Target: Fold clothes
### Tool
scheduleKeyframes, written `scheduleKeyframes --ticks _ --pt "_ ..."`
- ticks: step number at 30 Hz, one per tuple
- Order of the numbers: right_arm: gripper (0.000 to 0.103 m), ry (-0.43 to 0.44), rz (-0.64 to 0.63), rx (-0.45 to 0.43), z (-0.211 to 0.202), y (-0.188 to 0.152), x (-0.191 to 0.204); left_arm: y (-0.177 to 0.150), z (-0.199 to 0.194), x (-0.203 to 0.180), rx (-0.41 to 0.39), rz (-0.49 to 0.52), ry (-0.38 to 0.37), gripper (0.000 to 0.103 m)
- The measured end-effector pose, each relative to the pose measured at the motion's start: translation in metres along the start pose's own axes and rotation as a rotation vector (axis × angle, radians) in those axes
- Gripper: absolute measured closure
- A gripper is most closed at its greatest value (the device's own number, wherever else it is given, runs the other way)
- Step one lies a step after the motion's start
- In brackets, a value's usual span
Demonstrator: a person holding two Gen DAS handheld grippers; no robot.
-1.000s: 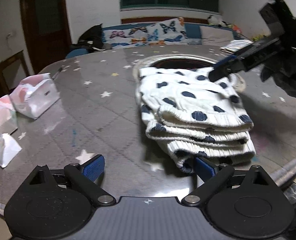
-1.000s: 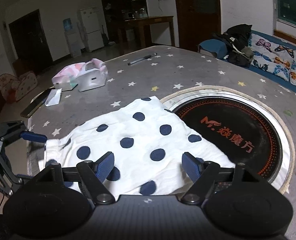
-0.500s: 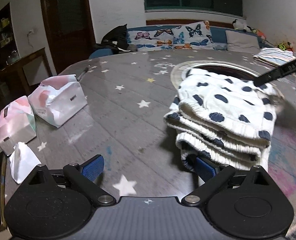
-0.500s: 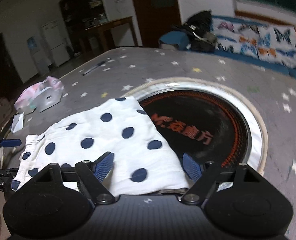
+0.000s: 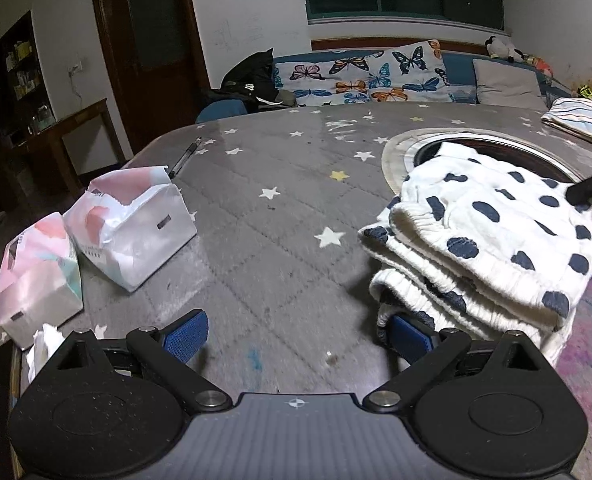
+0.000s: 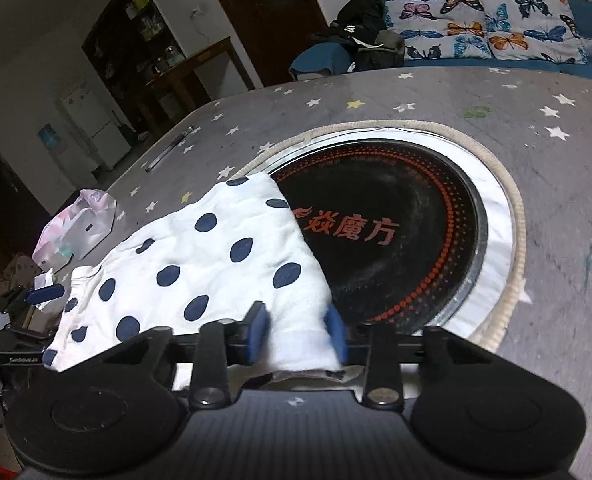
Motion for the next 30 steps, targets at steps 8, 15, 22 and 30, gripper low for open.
scheduleKeyframes --ticks 8,15,22,30 --pt "0.088 0.001 0.029 -0.023 -0.023 -0.014 0.004 0.008 0.013 0.002 0.001 0.02 -0.003 0.002" --pt "0.091 -0.025 0.062 -0.037 -0.05 -0.037 0.01 0.008 0.014 0.0 -0.009 0.026 -0.036 0.003" --pt "0.076 -0.049 0.031 -0.07 -0.068 -0.043 0.017 0.014 0.007 0.006 -0.031 0.016 -0.018 0.003" --pt "0.063 -0.042 -0.121 -0.115 -0.063 -0.022 0.045 0.039 -0.023 -0.008 -0.137 -0.067 -0.071 0.005"
Point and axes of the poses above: each gripper's, at about its wrist camera, not at the fingertips, and z roughly the way its jaws point, x to its left, y to its top, the point moved 3 cm from there along z, roughly the way its jaws point, and after that the axes turned 11 degrees about -x, right-handed, at the moved point
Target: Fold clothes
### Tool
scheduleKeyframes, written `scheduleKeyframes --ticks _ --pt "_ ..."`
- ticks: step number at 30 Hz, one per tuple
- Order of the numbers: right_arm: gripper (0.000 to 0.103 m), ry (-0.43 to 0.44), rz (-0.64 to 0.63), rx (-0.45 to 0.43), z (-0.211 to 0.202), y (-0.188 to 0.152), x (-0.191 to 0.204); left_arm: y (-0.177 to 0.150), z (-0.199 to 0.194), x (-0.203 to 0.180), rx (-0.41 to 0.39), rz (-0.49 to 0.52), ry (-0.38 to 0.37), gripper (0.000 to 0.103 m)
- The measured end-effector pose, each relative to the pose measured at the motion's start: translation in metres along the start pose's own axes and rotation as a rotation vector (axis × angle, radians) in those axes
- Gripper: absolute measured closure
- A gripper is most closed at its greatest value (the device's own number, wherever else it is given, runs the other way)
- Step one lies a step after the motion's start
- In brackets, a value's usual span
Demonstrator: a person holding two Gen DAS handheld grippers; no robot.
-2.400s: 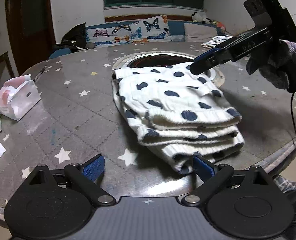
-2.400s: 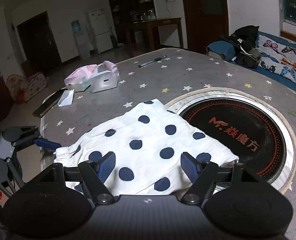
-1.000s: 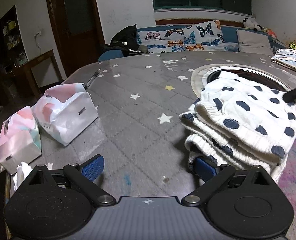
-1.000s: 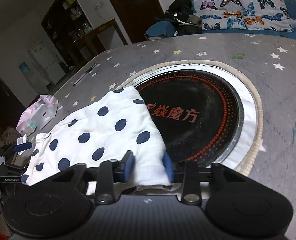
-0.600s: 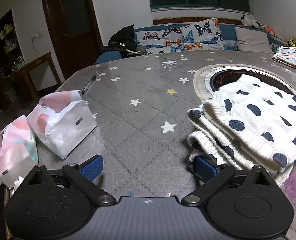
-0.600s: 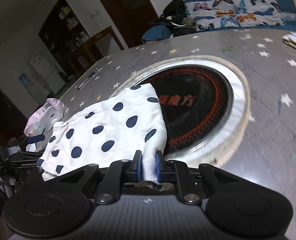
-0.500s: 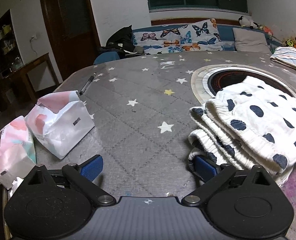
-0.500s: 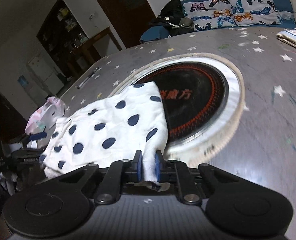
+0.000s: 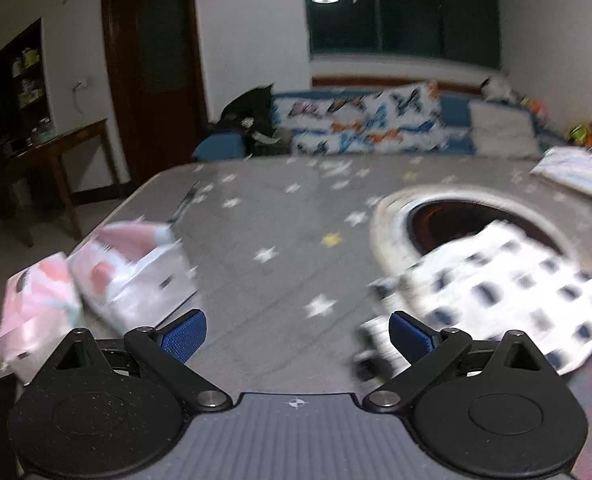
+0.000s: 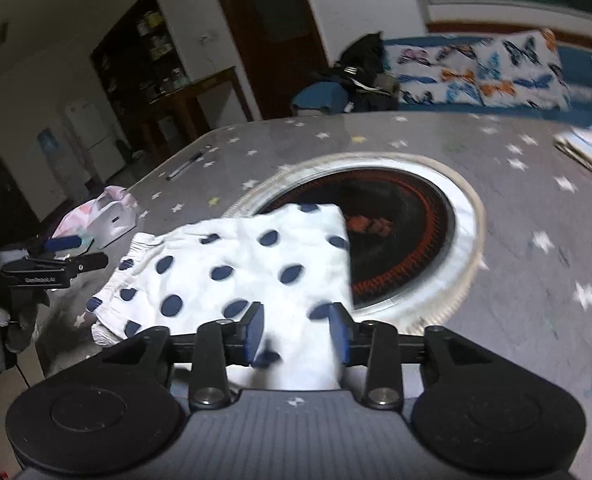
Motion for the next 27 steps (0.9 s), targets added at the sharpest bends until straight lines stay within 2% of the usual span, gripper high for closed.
scheduleKeyframes --ticks 2,7,10,12,15,20,27 --pt "0.062 0.022 -0.021 0.002 0.012 0.004 0.008 0.006 -0.003 -0.013 -0.023 -0.017 -0.049 0.006" --pt "0.061 0.062 -0.051 0.008 0.046 0.013 0.022 0.013 -0.005 -0.042 -0.072 -0.056 -0.176 0.026" --pt "0.061 0.078 -0.064 0.014 0.065 0.02 0.031 0.01 -0.004 -0.055 -0.067 -0.061 -0.253 0.036" --pt "0.061 0.09 -0.076 0.02 0.075 0.023 0.037 0.005 -0.001 -0.059 -0.051 -0.057 -0.286 0.047" --pt "0.061 0.108 -0.095 0.032 0.09 0.025 0.047 -0.002 0.003 -0.064 -0.032 -0.048 -0.328 0.053" --pt "0.06 0.13 -0.138 0.061 0.112 0.024 0.064 -0.013 0.01 -0.064 -0.004 -0.03 -0.327 0.054" --pt "0.058 0.095 -0.228 0.086 0.132 0.02 0.075 -0.017 0.012 -0.064 0.005 -0.028 -0.327 0.055"
Point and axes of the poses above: each gripper's, at about its wrist camera, not at the fingertips, and z roughly the way its jaws point, x to its left, y to its top, the point moved 3 cm from there along z, roughly the way its jaws point, and after that the axes turned 11 degrees about -x, right-handed, at the moved point
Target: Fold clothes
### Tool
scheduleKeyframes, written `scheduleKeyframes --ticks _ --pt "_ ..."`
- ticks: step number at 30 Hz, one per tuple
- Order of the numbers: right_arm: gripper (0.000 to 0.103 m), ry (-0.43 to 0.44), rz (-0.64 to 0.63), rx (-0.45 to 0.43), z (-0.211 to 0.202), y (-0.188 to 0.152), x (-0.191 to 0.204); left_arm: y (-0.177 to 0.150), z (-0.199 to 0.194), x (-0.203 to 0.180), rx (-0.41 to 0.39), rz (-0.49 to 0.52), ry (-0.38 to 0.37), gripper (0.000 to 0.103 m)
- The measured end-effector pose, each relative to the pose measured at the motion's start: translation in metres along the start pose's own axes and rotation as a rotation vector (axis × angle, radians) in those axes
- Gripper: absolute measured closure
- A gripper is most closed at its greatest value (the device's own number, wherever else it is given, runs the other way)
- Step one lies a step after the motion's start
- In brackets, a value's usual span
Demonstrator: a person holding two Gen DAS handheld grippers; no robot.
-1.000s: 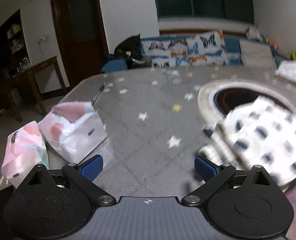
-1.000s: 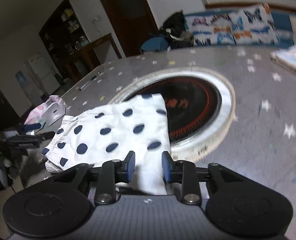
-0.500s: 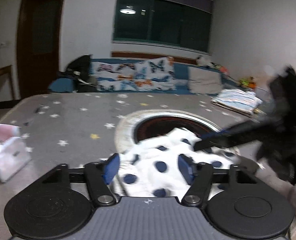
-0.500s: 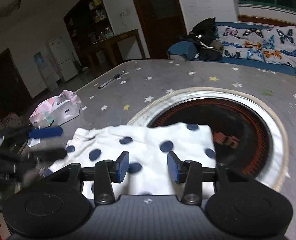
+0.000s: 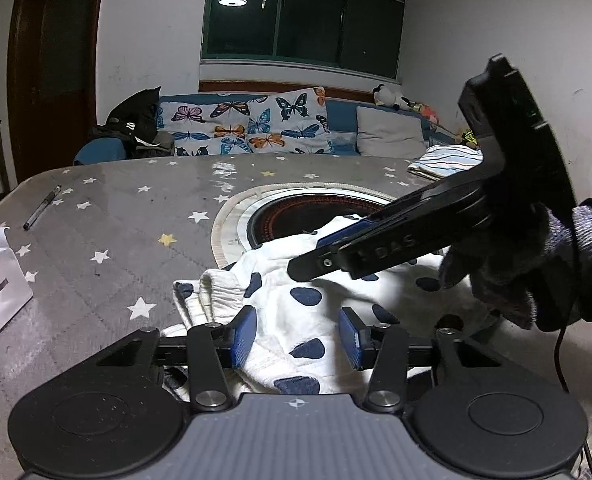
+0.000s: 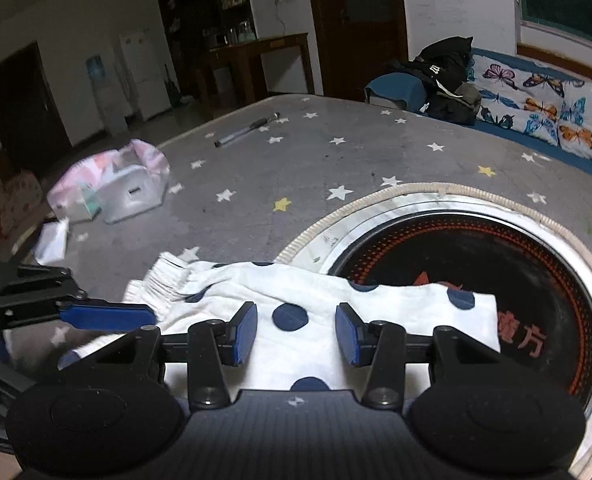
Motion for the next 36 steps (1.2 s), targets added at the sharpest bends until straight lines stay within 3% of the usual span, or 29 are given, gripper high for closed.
scheduleKeyframes --ticks 16,23,28,36 --pt "0.053 -0.2 0.098 0.006 -0.007 0.003 -0.067 0.003 -0.005 0.001 0.009 -0.009 -0.006 0.053" --pt "0.052 -0.097 0.069 -0.034 -0.036 0.005 -0.045 0.016 0.0 -0.001 -0.017 -0.018 -0.012 0.052" --pt "0.052 -0.015 0.016 -0.001 -0.039 -0.011 -0.021 0.014 0.009 0.003 0.001 -0.027 0.006 0.053" --pt "0.052 -0.033 -0.047 0.031 -0.065 -0.038 -0.01 0.008 0.014 0.006 0.014 -0.024 0.021 0.053"
Point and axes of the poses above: each gripper's, at about its wrist camera, not at the fingertips, and z roughly the way its jaws point, x to its left, y to its top, the point moved 3 cm from there along z, roughly the way its jaws point, and after that the axes turned 11 degrees about -x, right-handed, at the moved point
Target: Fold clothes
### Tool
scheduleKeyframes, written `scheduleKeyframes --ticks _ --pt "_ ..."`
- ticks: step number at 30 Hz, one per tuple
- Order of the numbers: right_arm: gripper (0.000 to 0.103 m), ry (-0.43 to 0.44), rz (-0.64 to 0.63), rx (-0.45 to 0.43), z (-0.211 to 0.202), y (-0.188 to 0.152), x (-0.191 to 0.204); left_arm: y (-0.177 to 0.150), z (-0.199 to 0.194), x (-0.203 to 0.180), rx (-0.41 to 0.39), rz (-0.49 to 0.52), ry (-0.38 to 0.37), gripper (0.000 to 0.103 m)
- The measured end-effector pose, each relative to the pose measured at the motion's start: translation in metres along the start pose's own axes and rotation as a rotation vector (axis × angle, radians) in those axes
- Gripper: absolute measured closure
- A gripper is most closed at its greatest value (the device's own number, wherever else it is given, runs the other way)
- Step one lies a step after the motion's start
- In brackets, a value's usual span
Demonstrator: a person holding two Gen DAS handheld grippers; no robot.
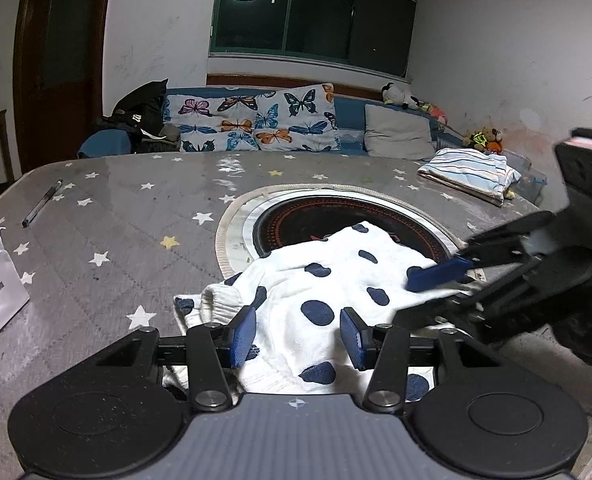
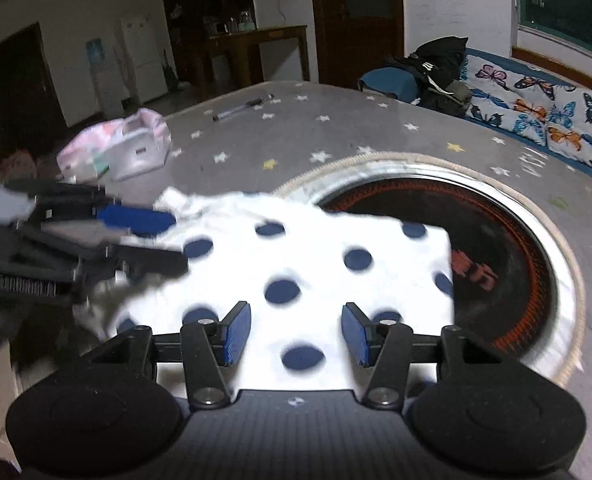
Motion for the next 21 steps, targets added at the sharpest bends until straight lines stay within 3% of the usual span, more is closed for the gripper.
scheduleKeyframes --ticks 12,21 --pt "0.049 -0.118 -0.019 0.029 -0.058 -0.034 -0.018 -0.001 0.004 0.001 0.006 0.003 0.006 0.053" --pt "0.054 -0.126 0.037 -0.048 -0.072 -0.031 -0.018 -0.003 0.005 0.0 0.007 0.003 0.013 0.053"
Point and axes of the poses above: each gripper's, at about its wrist camera, not at the fingertips, and z roughly the way its jaws point, x to its left, y to its top, the point moved 3 cm from there along z, roughly the way its jaws point, and after that the axes turned 11 degrees about -x, right-handed, at the moved point
